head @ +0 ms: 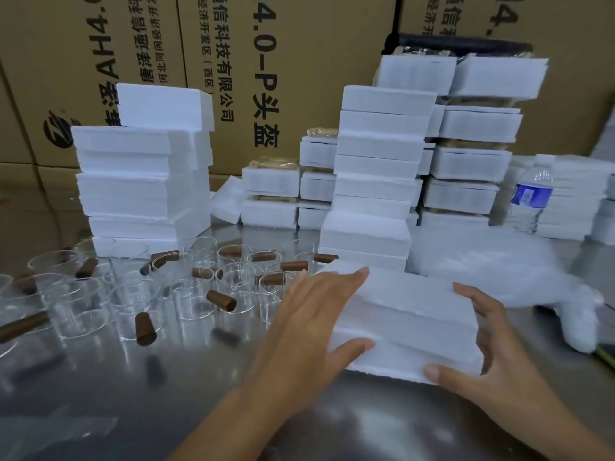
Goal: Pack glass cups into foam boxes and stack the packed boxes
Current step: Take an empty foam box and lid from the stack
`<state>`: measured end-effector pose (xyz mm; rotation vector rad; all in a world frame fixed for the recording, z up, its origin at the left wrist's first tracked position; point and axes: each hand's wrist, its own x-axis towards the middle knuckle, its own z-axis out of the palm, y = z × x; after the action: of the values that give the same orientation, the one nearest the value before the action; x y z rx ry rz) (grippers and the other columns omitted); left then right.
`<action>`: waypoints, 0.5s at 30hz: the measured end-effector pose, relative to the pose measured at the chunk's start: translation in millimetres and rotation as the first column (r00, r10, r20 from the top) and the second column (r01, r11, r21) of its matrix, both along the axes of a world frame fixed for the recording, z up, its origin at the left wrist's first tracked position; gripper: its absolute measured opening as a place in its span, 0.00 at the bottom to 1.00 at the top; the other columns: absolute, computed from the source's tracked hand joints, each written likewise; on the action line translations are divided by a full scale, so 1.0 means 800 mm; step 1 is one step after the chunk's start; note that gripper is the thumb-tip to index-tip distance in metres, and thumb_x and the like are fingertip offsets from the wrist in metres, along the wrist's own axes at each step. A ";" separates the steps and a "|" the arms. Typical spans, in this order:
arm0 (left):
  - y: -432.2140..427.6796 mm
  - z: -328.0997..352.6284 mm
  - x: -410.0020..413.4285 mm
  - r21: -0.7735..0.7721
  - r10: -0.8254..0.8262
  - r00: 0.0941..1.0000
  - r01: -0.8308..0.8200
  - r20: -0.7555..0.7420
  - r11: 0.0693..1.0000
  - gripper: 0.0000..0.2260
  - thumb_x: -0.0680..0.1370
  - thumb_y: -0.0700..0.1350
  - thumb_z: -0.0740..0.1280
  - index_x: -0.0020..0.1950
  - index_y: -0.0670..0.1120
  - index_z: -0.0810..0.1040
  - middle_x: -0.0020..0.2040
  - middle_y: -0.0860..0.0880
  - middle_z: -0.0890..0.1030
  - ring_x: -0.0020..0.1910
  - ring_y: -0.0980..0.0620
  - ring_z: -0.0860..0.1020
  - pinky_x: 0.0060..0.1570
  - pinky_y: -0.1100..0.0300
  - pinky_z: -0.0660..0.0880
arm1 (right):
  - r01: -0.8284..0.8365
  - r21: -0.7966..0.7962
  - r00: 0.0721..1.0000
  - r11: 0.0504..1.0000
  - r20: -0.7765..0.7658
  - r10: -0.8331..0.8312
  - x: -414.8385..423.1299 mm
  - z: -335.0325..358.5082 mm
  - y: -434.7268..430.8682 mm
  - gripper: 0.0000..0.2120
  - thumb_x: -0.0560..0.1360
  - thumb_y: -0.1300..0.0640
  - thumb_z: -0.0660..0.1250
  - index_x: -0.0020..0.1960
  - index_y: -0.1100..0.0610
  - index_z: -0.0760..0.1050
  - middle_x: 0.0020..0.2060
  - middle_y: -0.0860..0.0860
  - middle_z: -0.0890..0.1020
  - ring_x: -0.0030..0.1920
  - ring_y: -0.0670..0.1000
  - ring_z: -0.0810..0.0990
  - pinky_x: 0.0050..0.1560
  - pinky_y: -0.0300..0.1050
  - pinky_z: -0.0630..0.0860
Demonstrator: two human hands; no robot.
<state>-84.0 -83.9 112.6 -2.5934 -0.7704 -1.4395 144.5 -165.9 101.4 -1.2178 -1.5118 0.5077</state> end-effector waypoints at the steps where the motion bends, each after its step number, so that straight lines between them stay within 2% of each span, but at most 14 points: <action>1: 0.001 -0.002 0.000 0.013 0.006 1.000 -0.005 -0.013 1.000 0.30 0.72 0.57 0.66 0.73 0.51 0.63 0.62 0.54 0.74 0.63 0.57 0.67 0.70 0.62 0.56 | -0.002 -0.006 1.000 1.000 0.004 0.002 0.000 -0.001 0.000 0.43 0.52 0.49 0.79 0.62 0.30 0.65 0.66 0.42 0.70 0.64 0.44 0.73 0.58 0.39 0.74; 4: 0.005 -0.006 -0.001 0.042 0.031 0.999 -0.031 -0.009 0.999 0.29 0.70 0.57 0.68 0.68 0.48 0.72 0.55 0.50 0.77 0.55 0.54 0.70 0.61 0.64 0.62 | 0.010 -0.008 1.000 1.000 0.017 -0.010 -0.001 -0.002 -0.001 0.47 0.50 0.47 0.79 0.63 0.28 0.62 0.67 0.45 0.68 0.66 0.44 0.71 0.61 0.42 0.72; 7: 0.007 -0.009 -0.001 0.045 0.033 0.999 -0.034 0.027 0.998 0.25 0.66 0.55 0.73 0.61 0.48 0.80 0.51 0.49 0.77 0.51 0.54 0.70 0.56 0.65 0.64 | 0.052 0.013 0.998 0.999 0.046 -0.052 -0.001 -0.003 -0.001 0.51 0.49 0.47 0.80 0.64 0.26 0.58 0.66 0.40 0.67 0.65 0.39 0.70 0.57 0.29 0.71; 9: 0.008 -0.010 -0.002 0.055 0.028 0.999 -0.030 0.042 0.998 0.23 0.65 0.55 0.74 0.58 0.48 0.81 0.49 0.49 0.77 0.50 0.54 0.71 0.54 0.63 0.65 | 0.072 0.008 0.996 0.997 0.061 -0.072 -0.001 -0.004 -0.001 0.54 0.48 0.46 0.80 0.65 0.25 0.55 0.64 0.37 0.67 0.63 0.37 0.70 0.55 0.26 0.71; 13: 0.006 -0.003 -0.006 0.047 0.058 0.992 -0.064 0.113 0.997 0.23 0.71 0.58 0.68 0.61 0.46 0.79 0.51 0.49 0.77 0.51 0.54 0.72 0.51 0.61 0.71 | 0.085 -0.015 0.993 0.996 0.090 -0.083 -0.003 -0.005 -0.003 0.56 0.47 0.41 0.81 0.66 0.25 0.53 0.64 0.37 0.65 0.64 0.37 0.70 0.57 0.31 0.72; 15: 0.006 0.006 -0.011 -0.053 0.099 0.966 -0.089 0.240 0.995 0.24 0.72 0.60 0.67 0.61 0.46 0.78 0.52 0.52 0.75 0.49 0.58 0.72 0.46 0.66 0.74 | 0.090 -0.044 0.991 0.995 0.106 -0.085 -0.004 -0.006 -0.003 0.56 0.45 0.38 0.80 0.66 0.24 0.53 0.63 0.32 0.64 0.63 0.35 0.70 0.59 0.37 0.72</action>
<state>-93.1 -79.2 117.3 -2.3995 -0.9468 -1.7507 141.3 -168.3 96.8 -1.3606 -1.5330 0.4306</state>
